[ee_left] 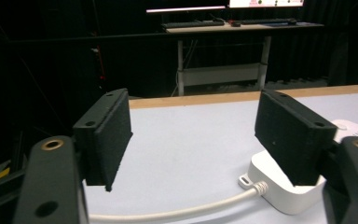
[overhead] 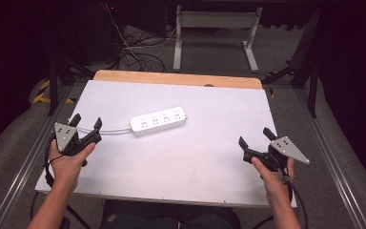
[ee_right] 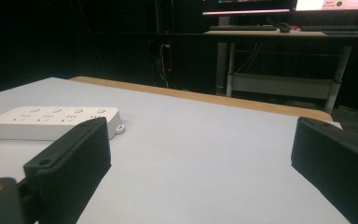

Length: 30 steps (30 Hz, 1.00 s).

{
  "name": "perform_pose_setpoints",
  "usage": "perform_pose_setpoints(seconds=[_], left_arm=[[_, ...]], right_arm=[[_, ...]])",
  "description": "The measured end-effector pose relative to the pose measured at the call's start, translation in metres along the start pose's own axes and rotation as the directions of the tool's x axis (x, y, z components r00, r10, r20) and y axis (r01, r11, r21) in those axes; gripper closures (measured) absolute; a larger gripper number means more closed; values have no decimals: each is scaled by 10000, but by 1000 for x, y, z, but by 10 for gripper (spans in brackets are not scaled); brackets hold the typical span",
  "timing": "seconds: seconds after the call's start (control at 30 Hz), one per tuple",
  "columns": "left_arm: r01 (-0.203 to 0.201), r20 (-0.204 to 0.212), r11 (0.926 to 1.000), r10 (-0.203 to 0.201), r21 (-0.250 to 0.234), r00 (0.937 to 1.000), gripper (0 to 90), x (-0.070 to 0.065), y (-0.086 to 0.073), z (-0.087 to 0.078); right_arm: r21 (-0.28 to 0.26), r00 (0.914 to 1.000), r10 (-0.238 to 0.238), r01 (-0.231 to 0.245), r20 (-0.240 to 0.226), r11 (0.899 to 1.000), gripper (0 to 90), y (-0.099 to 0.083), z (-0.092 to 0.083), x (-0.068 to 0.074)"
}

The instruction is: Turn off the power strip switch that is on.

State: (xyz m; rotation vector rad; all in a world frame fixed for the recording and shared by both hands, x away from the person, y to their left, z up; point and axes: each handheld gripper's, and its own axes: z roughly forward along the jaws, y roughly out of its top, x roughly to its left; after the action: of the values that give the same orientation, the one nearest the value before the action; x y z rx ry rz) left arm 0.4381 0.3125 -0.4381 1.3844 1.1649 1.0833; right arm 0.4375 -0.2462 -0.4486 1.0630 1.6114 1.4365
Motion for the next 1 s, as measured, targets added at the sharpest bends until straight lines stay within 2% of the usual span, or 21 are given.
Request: perform_pose_setpoints(seconds=[0.23, 0.3, 0.37, 0.4, 0.43, 0.47, 0.5, 0.57, 0.87, 1.0], left_arm=[[-46, 546, 9986, 18, 518, 9985, 557, 4, 1, -1], [-10, 636, 9978, -32, 656, 9980, 677, 6, 2, -2], [171, 650, 9967, -223, 790, 9976, 790, 8, 4, -4], [268, 661, 9964, -322, 810, 9973, 790, 10, 5, -4], [317, 668, 9957, -376, 869, 9971, 830, 12, 6, -5], [399, 685, 9944, -467, 978, 9966, 900, 14, 7, -5], [465, 797, 9925, -557, 1132, 9953, 900, 15, 8, -6], [596, 1264, 9857, -800, 1575, 9888, 900, 19, 10, -6], [424, 1237, 9880, -610, 1482, 9904, 900, 21, 20, 0], [265, 1690, 9756, -644, 2178, 9835, 900, 19, 28, 8]], right_arm=[[54, 10000, -55, 55, -3, 10000, 51, 0, 1, -1], [76, 10000, -63, 63, 0, 10000, 51, 0, 1, 0], [100, 10000, -71, 71, -2, 9999, 52, 0, 1, 0], [100, 10000, -71, 71, -2, 9999, 52, 0, 1, 0], [123, 10000, -40, 41, -54, 9999, 52, -1, 1, 0], [125, 9999, -66, 67, -105, 9999, 52, -1, 1, 0], [117, 9999, -59, 60, -120, 9999, 52, -1, 1, 1], [65, 9999, -34, 35, -155, 10000, 52, 0, 1, 1], [83, 9999, -17, 18, -167, 10000, 51, -1, 2, -1], [65, 9997, 18, -16, -245, 10000, 51, -1, 1, -1]])
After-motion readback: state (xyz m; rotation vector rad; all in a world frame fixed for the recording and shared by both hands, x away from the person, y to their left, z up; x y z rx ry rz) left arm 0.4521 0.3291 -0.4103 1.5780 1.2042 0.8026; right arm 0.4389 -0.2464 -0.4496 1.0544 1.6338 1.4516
